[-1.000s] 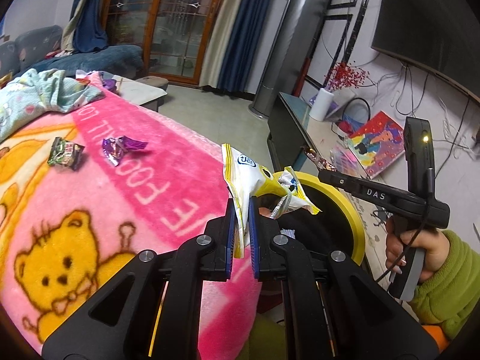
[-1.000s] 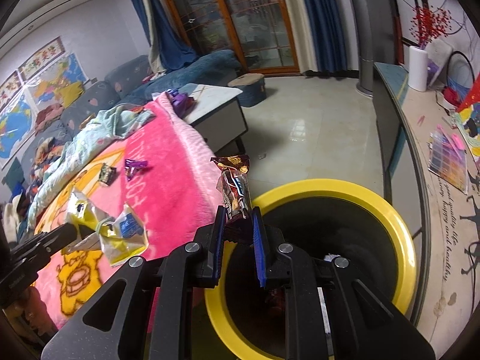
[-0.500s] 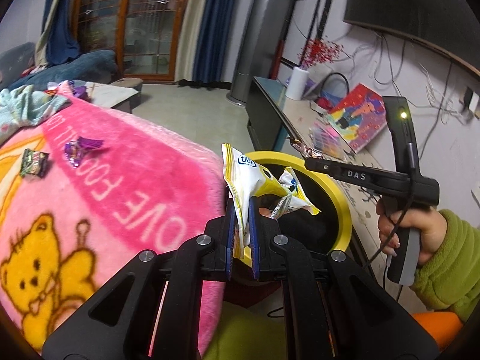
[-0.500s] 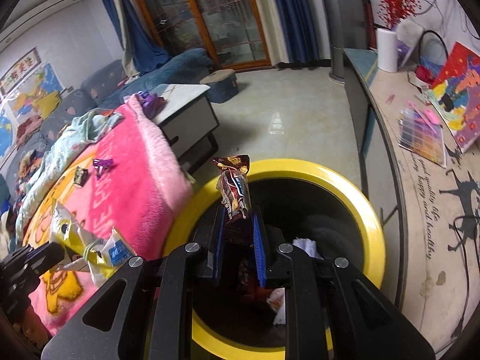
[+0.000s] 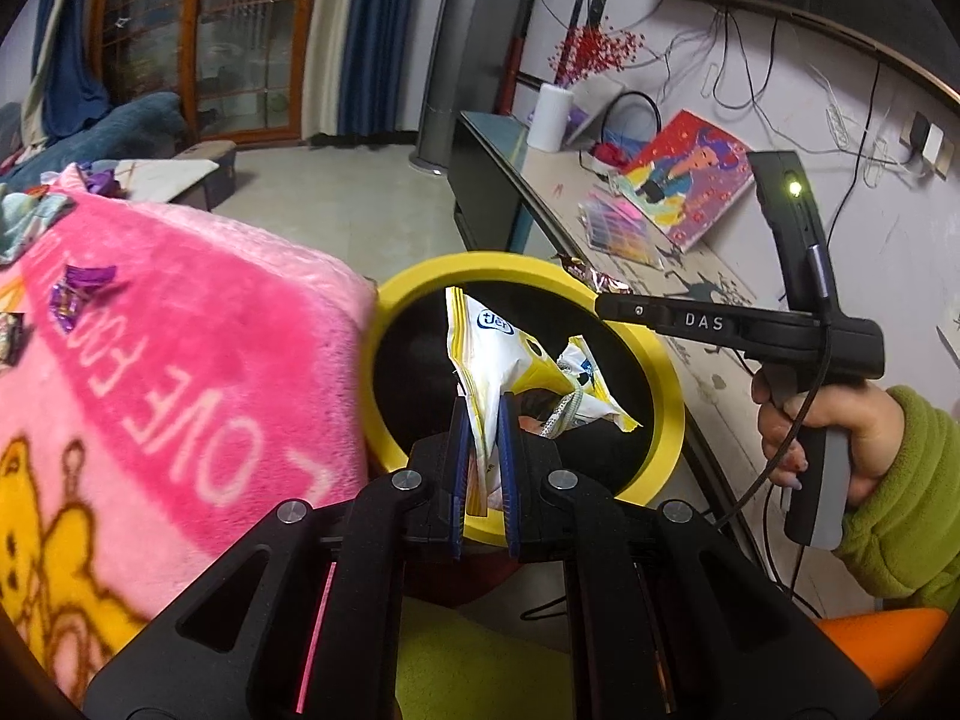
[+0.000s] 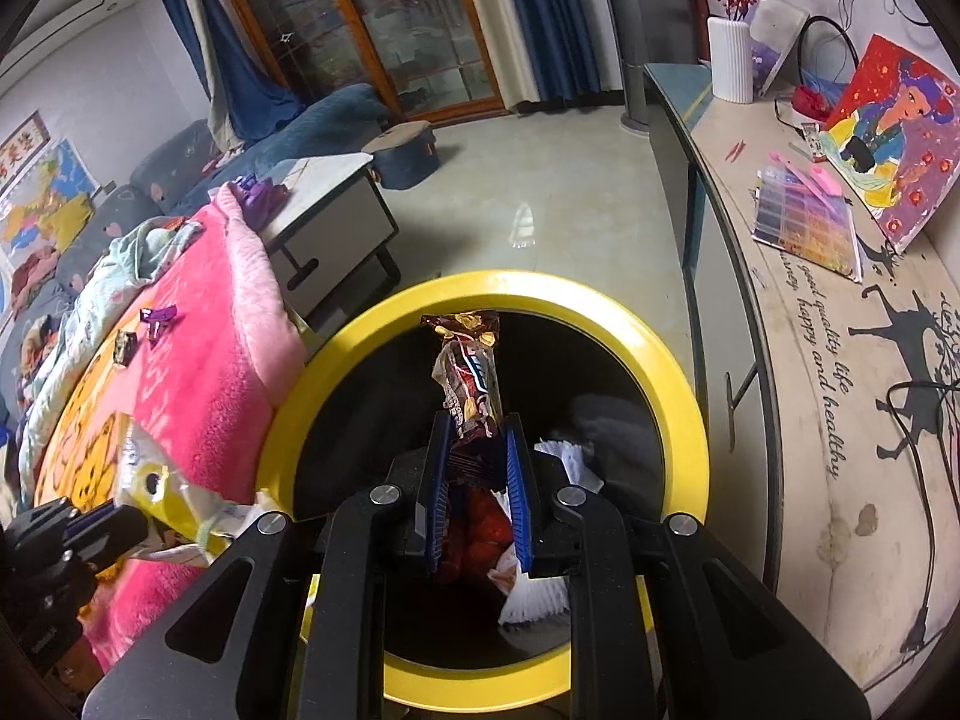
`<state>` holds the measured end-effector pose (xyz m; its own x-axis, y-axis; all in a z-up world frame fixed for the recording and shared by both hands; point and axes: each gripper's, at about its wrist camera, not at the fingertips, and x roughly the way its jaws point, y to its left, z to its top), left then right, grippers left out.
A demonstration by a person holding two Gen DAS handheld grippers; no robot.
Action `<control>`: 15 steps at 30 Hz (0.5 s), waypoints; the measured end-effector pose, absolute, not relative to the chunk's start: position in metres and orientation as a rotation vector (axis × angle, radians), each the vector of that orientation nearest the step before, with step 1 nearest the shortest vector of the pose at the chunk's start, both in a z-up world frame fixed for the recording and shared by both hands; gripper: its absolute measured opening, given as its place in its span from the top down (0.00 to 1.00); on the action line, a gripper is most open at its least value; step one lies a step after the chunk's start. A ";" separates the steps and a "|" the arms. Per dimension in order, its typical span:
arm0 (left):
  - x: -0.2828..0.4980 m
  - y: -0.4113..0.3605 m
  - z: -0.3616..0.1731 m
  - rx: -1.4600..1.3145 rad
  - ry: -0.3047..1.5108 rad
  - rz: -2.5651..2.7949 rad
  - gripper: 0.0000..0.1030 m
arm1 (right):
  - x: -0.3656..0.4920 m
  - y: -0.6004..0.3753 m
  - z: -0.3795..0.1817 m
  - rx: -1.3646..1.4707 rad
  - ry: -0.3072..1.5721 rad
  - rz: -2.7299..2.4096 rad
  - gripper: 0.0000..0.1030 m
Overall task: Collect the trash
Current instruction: 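Carry the yellow bag and candy bar over the yellow bin and open both tools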
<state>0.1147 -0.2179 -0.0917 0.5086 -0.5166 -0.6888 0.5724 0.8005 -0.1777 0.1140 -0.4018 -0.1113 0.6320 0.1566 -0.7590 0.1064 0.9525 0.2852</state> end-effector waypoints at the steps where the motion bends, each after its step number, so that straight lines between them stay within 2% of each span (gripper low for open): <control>1: 0.116 -0.220 -0.095 0.074 0.812 -0.659 0.95 | 0.114 -0.402 -0.113 0.311 0.897 0.034 0.83; 13: 0.133 -0.228 -0.119 0.042 0.882 -0.665 0.93 | 0.118 -0.401 -0.130 0.328 0.954 0.056 0.83; 15: 0.135 -0.228 -0.122 0.037 0.893 -0.665 0.87 | 0.118 -0.400 -0.132 0.333 0.961 0.067 0.82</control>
